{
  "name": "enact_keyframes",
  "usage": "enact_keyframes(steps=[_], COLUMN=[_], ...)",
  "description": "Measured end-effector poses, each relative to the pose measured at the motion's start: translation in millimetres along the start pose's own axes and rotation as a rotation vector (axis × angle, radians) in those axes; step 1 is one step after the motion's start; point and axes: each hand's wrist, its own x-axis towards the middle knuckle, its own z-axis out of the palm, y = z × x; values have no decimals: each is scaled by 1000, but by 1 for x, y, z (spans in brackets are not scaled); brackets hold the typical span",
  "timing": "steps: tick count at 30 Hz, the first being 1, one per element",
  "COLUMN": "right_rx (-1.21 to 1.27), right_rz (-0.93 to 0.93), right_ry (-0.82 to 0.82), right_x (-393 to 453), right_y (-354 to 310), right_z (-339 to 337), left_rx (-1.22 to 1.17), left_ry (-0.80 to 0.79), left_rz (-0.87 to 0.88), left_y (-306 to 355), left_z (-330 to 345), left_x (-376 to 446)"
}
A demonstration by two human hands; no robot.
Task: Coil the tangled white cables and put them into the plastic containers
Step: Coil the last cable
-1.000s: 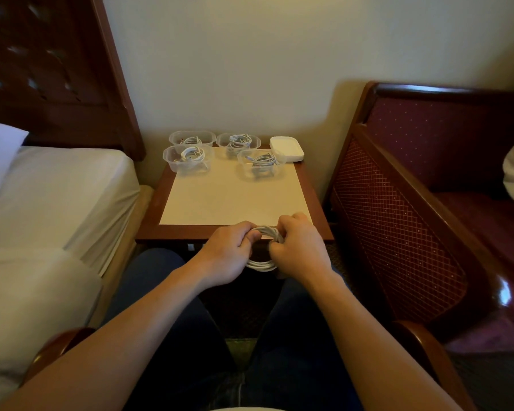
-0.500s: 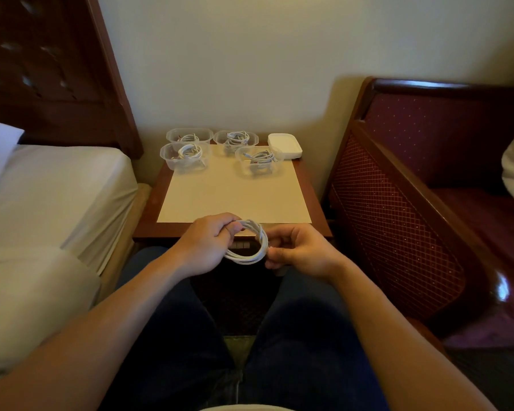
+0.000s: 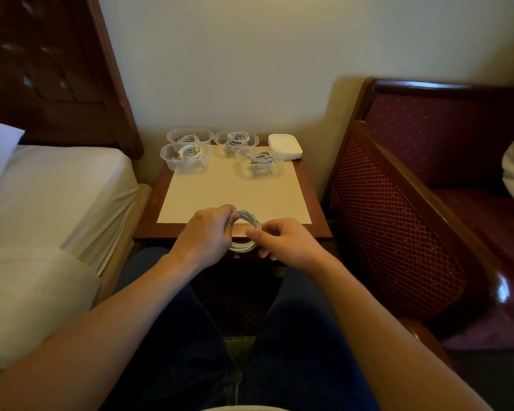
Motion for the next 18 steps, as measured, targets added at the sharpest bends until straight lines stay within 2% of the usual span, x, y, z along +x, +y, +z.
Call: enact_keyframes(steps=[2,5,10,13,15,18], right_rx=[-105,-47,297,320,329,375], right_rz=[-12,-3,67,90,111,119], right_ry=[160,269,175,160,148,151], right_x=[7,17,30,38,43,52], right_y=[0,1,3,4,4,2], right_z=[11,13,-5,-12,-16,-16], left_rx=[21,-56,-298,-468,-486,-661], left_ry=[39,22,-122,-256,-316,-281], left_rz=[-14,-61,-213,-326,-361,-464], left_y=[1,3,2,0,-3,-13], left_z=[1,-2,-14,-21,-26,-26], left_x=[6,13,19,27,33,41])
